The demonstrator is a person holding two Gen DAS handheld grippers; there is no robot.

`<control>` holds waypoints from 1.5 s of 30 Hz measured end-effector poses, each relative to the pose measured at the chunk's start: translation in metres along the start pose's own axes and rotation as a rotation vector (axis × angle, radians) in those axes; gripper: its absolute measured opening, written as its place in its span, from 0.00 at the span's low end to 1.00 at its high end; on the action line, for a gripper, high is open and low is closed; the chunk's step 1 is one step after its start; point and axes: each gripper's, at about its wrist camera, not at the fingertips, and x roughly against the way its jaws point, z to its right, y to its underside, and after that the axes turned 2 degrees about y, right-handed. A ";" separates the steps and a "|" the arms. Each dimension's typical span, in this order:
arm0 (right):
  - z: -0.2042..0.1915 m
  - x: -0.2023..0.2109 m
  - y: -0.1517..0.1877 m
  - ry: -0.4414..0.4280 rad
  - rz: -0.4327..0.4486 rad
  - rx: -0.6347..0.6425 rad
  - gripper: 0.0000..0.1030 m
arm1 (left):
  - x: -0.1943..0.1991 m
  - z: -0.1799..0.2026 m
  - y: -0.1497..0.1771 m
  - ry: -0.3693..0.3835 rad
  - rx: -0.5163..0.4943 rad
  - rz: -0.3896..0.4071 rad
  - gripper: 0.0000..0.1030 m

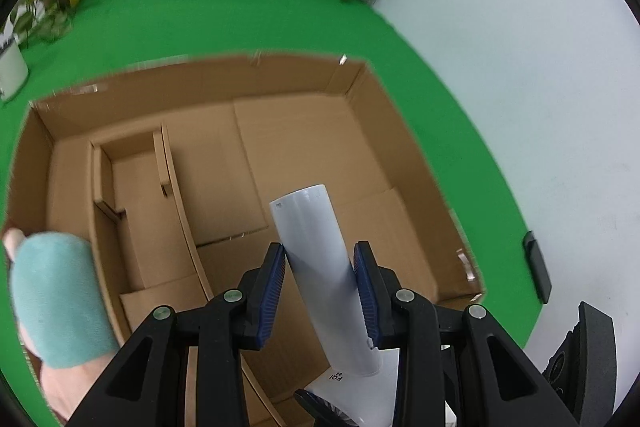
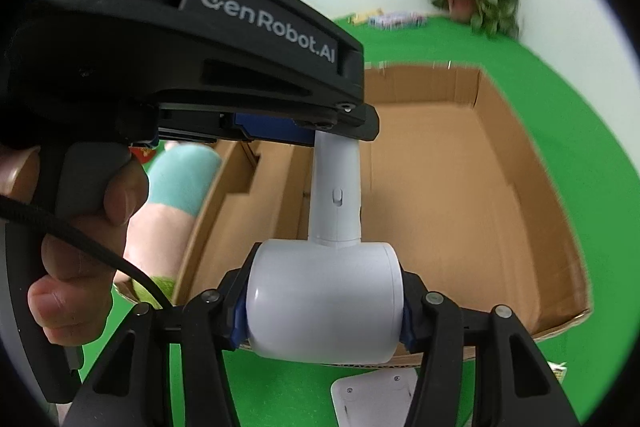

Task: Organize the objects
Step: 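Carry the fan over the box with the right gripper, then lower the fan into the box beside the insert and open the right gripper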

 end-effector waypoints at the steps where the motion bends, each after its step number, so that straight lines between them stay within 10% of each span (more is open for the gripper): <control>1: 0.002 -0.004 0.002 -0.006 -0.017 -0.007 0.52 | -0.007 -0.003 0.000 -0.002 0.007 -0.016 0.31; 15: 0.005 -0.029 0.018 -0.056 -0.142 -0.051 0.55 | -0.049 -0.039 0.009 -0.004 0.113 -0.104 0.34; 28: 0.034 0.010 0.017 -0.205 -0.159 -0.086 0.59 | 0.038 -0.049 0.075 -0.177 0.007 0.055 0.45; 45: 0.023 -0.071 -0.010 -0.114 -0.342 -0.055 0.31 | 0.032 -0.048 0.124 -0.137 0.081 0.051 0.44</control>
